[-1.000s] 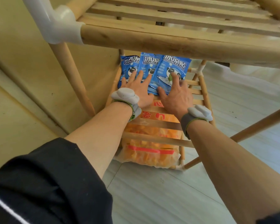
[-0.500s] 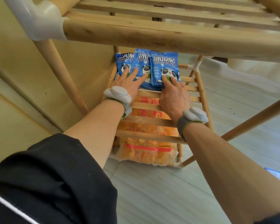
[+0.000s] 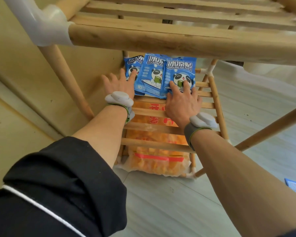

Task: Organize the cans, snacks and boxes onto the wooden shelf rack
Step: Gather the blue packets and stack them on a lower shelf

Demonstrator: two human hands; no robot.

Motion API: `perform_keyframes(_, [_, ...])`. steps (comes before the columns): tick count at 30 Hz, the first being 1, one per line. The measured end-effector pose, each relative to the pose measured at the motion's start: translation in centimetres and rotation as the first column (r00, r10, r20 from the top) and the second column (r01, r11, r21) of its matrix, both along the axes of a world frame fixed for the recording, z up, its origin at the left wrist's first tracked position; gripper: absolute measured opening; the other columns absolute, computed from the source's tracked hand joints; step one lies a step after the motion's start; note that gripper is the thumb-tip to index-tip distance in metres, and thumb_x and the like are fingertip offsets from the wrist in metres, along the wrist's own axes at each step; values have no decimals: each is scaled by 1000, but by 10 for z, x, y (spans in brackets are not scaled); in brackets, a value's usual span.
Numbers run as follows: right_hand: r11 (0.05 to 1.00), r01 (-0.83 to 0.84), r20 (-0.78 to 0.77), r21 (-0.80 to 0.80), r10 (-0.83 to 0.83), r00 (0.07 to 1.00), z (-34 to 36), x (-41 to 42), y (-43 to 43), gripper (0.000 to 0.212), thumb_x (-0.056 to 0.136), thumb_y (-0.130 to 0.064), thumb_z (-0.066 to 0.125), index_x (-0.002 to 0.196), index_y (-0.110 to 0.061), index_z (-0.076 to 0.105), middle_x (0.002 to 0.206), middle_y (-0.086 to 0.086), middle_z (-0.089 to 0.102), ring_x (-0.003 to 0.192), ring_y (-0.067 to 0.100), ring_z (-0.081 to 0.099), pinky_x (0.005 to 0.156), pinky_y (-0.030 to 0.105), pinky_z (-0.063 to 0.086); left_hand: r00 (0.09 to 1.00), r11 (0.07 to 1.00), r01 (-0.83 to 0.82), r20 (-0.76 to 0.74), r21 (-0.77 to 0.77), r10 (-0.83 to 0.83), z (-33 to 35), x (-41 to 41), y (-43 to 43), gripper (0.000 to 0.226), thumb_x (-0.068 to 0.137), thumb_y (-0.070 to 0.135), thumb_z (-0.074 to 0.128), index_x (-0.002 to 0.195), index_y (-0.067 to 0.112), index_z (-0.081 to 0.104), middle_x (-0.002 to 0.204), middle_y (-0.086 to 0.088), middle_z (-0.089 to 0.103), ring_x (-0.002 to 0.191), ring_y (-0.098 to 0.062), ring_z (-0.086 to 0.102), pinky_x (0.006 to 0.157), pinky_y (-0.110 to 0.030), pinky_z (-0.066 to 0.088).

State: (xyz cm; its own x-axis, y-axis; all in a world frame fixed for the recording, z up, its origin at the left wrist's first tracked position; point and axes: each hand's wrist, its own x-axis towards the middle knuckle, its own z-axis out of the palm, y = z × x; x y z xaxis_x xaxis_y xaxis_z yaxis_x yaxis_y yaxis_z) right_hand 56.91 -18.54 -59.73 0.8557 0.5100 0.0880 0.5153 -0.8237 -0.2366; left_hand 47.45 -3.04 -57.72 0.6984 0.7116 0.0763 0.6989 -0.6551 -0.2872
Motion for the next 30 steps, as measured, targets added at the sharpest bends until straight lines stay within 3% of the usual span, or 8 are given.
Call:
perform_keyframes(5, [999,-44,-92,-2,44,995,8,2,-2,47,105,-42,31,151,-45,23,168,2,9,151,41,8,119,61,15,998,1000,-20,-67,-6,20,5,4,2,64,104,29,29,157,40,-4,166,-6,10,137,-44,34,113,-60,22])
perform_keyframes(10, [991,-130,-160,-17,125,979,11,4,-11,53,105,-43,26,155,-47,9,169,-1,-3,154,36,-2,123,55,6,998,981,-54,-45,-185,46,5,3,0,71,102,33,36,157,34,-10,166,-9,-7,144,-42,21,112,-62,22])
perform_keyframes(16, [974,-202,-148,-100,186,971,41,-18,-29,74,98,-20,40,160,-38,2,169,-2,-5,155,28,-9,123,59,0,1000,967,11,2,-255,-11,20,-11,-39,82,94,33,51,159,23,1,165,-8,-8,149,-36,6,113,-53,24])
perform_keyframes(19, [972,-203,-155,-120,183,971,61,-48,-48,74,97,-22,45,160,-32,7,169,0,1,155,26,-5,124,55,6,997,959,78,22,-273,-75,41,-33,-67,73,89,42,54,153,27,21,161,-9,14,145,-34,19,111,-49,27])
perform_keyframes(22, [963,-218,-177,-159,190,966,69,-69,-70,72,96,-39,53,158,-30,18,168,1,11,155,26,3,123,54,12,993,939,111,-8,-327,-120,57,-55,-93,61,86,37,54,142,21,34,144,-10,35,131,-32,37,100,-43,36])
perform_keyframes(24, [958,-232,-179,-167,202,963,81,-81,-88,62,95,-31,50,154,-27,30,165,2,22,153,26,11,122,51,18,991,934,134,23,-330,-134,69,-68,-112,55,87,32,54,138,19,39,138,-9,42,127,-31,41,94,-42,35])
perform_keyframes(26, [957,-242,-175,-162,214,961,103,-98,-113,58,92,-19,47,149,-25,38,159,2,34,149,26,22,119,47,27,981,933,185,109,-310,-159,88,-84,-136,49,88,26,58,135,17,45,134,-7,47,125,-31,43,99,-44,35])
perform_keyframes(30, [942,-234,-169,-240,197,966,149,-124,-163,57,91,-14,46,146,-26,42,149,0,47,139,25,39,106,42,42,963,878,265,61,-399,-263,123,-103,-176,55,93,32,48,145,22,34,143,-7,38,130,-31,38,95,-43,36])
